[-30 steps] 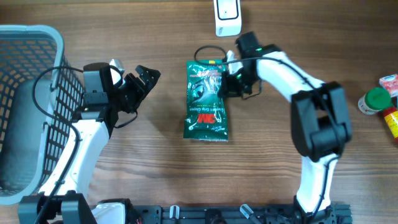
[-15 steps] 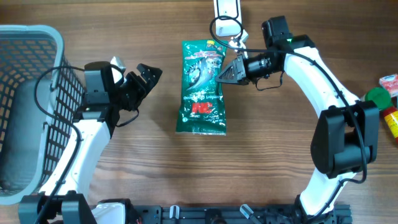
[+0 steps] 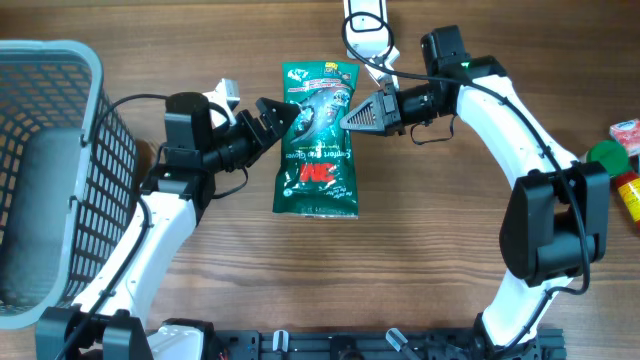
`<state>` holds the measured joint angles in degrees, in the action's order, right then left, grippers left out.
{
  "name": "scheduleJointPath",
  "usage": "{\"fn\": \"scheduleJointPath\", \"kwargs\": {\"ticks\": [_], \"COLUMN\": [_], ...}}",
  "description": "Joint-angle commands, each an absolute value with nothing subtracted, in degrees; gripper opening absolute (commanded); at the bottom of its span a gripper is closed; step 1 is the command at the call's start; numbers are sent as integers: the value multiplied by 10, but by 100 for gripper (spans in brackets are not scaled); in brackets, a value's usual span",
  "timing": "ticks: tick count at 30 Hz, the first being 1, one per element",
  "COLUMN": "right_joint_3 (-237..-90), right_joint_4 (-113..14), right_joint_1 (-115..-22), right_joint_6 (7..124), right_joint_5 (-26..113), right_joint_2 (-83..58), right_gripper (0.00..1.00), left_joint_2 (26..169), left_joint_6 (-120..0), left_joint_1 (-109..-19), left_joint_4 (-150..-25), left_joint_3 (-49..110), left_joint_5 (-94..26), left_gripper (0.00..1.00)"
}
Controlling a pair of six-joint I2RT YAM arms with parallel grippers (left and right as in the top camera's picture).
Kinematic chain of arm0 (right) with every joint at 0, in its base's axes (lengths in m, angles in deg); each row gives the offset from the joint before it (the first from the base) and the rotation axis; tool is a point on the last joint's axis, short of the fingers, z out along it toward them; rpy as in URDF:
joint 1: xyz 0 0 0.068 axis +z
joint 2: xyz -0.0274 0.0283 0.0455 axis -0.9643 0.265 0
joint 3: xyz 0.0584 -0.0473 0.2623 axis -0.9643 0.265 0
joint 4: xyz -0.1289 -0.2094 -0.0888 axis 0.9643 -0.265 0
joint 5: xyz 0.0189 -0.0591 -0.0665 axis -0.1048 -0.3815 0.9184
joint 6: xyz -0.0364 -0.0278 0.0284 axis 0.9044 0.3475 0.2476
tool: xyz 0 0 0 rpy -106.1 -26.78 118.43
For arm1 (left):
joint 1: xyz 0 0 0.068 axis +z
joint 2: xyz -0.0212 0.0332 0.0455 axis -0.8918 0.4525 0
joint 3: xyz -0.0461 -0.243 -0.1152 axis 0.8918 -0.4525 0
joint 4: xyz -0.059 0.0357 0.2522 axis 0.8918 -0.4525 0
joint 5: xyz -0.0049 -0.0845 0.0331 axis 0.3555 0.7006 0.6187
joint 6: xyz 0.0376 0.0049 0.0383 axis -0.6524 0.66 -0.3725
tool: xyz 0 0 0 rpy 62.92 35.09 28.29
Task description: Scan the item barcode
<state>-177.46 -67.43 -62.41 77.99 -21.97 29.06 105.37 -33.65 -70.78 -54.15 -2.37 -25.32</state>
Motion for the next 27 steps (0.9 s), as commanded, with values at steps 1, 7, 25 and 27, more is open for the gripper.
{"fn": "scheduleJointPath", "kwargs": {"ticks": [1, 7, 25, 27], "right_joint_3": [-1776, -1776, -1776, -1775], "right_joint_4": [-685, -685, -666, -666], "right_joint_1": [-621, -618, -618, -618], "right_joint_6": [794, 794, 791, 779], "right_joint_5": [-262, -266, -314, -283], "right_joint_2": [288, 288, 288, 288], "right_gripper": [5, 5, 4, 5], "left_joint_2": [1055, 1055, 1098, 1098], "left_joint_6": [-331, -327, -260, -240], "left_joint_1": [-716, -716, -723, -723], "left_joint_4": [-524, -499, -438, -410], "left_joint_3": [-21, -21, -21, -21], "left_joint_5": [-252, -257, -254, -251], "left_gripper": [100, 82, 34, 27]}}
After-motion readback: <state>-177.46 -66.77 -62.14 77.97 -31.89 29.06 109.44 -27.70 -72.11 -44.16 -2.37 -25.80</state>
